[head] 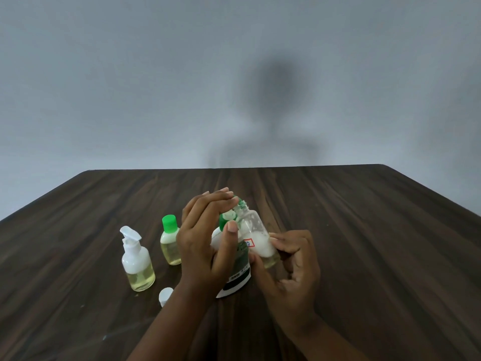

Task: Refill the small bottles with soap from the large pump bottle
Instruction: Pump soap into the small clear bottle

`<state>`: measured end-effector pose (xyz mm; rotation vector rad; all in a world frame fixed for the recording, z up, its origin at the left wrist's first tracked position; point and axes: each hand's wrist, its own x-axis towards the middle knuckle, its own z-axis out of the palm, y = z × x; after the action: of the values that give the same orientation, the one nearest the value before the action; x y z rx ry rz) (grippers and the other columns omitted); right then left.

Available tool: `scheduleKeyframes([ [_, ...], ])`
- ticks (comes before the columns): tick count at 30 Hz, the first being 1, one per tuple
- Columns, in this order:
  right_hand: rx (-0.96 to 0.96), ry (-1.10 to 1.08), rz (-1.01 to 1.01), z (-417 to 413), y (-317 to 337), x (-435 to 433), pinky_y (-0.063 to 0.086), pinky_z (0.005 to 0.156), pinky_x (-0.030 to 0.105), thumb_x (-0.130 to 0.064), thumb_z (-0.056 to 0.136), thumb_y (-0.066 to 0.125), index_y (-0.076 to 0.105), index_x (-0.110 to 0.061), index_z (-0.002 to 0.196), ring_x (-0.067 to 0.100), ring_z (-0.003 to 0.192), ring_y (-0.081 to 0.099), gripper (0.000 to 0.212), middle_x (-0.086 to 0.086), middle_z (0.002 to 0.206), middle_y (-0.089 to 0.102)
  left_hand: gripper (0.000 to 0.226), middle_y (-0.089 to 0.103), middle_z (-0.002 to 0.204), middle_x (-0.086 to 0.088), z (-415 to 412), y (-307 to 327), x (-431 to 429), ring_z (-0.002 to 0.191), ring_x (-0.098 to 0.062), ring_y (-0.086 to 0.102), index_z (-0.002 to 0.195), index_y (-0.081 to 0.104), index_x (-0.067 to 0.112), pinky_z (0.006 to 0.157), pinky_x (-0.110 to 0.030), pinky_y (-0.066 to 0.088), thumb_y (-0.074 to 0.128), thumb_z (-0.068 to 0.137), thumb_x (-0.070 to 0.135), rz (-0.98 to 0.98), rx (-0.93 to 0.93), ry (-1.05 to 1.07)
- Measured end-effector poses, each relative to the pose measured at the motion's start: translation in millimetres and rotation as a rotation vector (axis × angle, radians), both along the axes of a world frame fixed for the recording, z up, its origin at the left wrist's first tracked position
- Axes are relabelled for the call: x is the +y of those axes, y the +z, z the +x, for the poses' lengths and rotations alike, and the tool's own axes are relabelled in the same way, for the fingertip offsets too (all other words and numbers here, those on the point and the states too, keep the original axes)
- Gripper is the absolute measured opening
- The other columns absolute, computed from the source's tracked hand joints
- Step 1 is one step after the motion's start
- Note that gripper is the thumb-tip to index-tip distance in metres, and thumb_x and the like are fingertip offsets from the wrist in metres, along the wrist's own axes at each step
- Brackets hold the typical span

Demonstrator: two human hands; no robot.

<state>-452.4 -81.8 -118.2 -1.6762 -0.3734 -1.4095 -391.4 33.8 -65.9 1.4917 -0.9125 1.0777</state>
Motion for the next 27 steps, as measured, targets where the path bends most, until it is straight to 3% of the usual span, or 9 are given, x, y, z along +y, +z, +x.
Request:
scheduleKeyframes([
  [8, 0.074, -0.003, -0.03, -1.2, -7.5, -2.8, 0.049, 0.064, 0.02, -0.024, 0.079, 0.075, 0.049, -0.025, 0.093, 0.011, 0.079, 0.056, 0.03, -0.011, 0.094, 0.049, 0.031, 0.066, 0.1, 0.0, -2.6, -8.0, -0.1, 0.1, -0.012, 0.063, 0.086, 0.068, 0.001, 0.078, -0.049, 0.05, 0.042, 0.085, 0.018, -0.019, 0.023, -0.004],
  [12, 0.037, 0.004, -0.016, -1.1, -1.4, -1.0, 0.05, 0.068, 0.018, -0.019, 0.08, 0.074, 0.05, -0.022, 0.096, 0.011, 0.083, 0.058, 0.029, -0.01, 0.098, 0.051, 0.033, 0.063, 0.111, -0.001, -3.4, -7.9, -0.9, 0.11, -0.016, 0.06, 0.097, 0.067, -0.001, 0.085, -0.053, 0.048, 0.044, 0.084, 0.019, 0.026, -0.02, 0.014],
  [17, 0.01, -0.006, -0.017, -0.1, -0.5, 0.1, 0.049, 0.072, 0.014, -0.018, 0.079, 0.074, 0.05, -0.019, 0.097, 0.008, 0.087, 0.057, 0.03, -0.009, 0.1, 0.05, 0.033, 0.065, 0.105, -0.003, -1.7, -0.1, -2.0, 0.103, -0.015, 0.062, 0.091, 0.068, 0.0, 0.087, -0.053, 0.047, 0.042, 0.085, 0.02, 0.007, -0.044, 0.049],
  [21, 0.022, -0.022, -0.031, -0.3, -3.2, -3.1, 0.049, 0.068, 0.019, -0.02, 0.079, 0.074, 0.049, -0.019, 0.095, 0.01, 0.084, 0.056, 0.03, -0.008, 0.097, 0.049, 0.033, 0.066, 0.1, -0.001, 0.3, -2.9, -3.3, 0.097, -0.015, 0.063, 0.085, 0.068, 0.001, 0.078, -0.047, 0.049, 0.042, 0.084, 0.021, -0.001, -0.001, 0.049],
  [27, 0.06, -0.031, -0.043, 0.0, -5.2, -3.0, 0.051, 0.062, 0.025, -0.026, 0.08, 0.074, 0.048, -0.022, 0.093, 0.013, 0.081, 0.056, 0.03, -0.011, 0.096, 0.049, 0.034, 0.066, 0.1, 0.001, -2.6, -5.5, -1.0, 0.097, -0.012, 0.063, 0.086, 0.069, 0.003, 0.083, -0.037, 0.045, 0.04, 0.084, 0.021, 0.013, -0.004, 0.066],
])
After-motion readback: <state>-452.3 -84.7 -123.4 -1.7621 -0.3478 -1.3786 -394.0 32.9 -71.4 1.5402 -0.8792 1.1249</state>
